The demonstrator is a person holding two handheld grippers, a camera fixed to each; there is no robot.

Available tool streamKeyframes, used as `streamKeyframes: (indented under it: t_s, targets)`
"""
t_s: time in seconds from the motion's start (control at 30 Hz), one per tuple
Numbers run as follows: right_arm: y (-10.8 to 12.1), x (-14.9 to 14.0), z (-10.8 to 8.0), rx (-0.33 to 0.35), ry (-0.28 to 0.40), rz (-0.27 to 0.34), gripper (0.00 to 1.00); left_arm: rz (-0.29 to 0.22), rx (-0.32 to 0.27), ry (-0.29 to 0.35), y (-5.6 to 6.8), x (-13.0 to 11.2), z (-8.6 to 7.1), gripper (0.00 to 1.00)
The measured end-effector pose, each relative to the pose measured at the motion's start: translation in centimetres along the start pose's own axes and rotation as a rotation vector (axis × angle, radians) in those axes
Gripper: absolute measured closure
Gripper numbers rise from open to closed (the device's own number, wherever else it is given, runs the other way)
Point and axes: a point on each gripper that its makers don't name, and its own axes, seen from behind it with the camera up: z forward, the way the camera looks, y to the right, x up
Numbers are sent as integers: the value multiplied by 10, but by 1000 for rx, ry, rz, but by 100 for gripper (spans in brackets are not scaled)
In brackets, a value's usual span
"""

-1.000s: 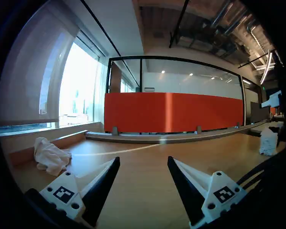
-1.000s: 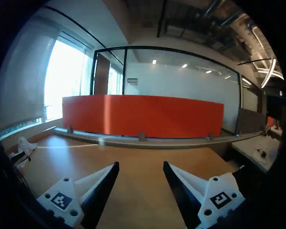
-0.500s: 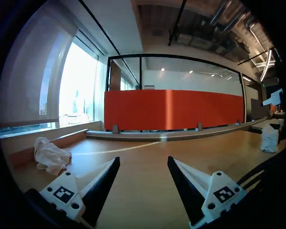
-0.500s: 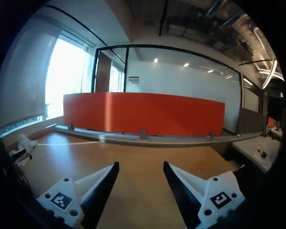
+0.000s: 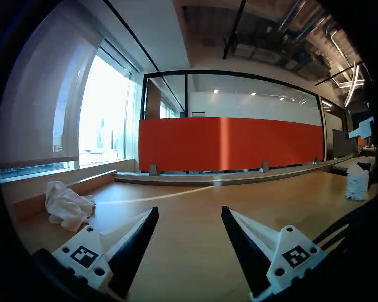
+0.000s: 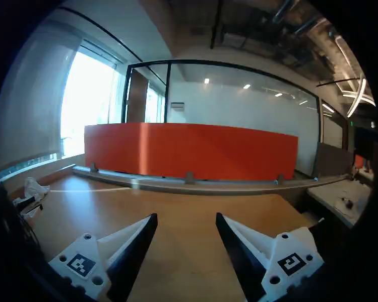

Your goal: Fold towel

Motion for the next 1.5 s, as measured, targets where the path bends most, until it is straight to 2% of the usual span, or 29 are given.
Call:
streamKeyframes:
  t_s: [0.4, 0.6, 1.03, 1.4, 1.5]
  targets:
    - [17, 8, 1, -22, 64, -15, 11, 0, 0, 1, 1, -2, 0, 7]
    - [29, 3, -1, -34, 89, 2, 11, 0, 0, 1, 1, -3, 1, 7]
    - [72, -44, -2, -94, 129, 53, 11, -1, 0, 1, 1, -3, 0, 7]
    - [78, -82, 8, -82, 146, 68, 11, 0, 0, 1, 1, -3, 0, 7]
    - [78, -90, 9, -82, 146, 71, 7, -1, 0, 1, 1, -3, 0, 7]
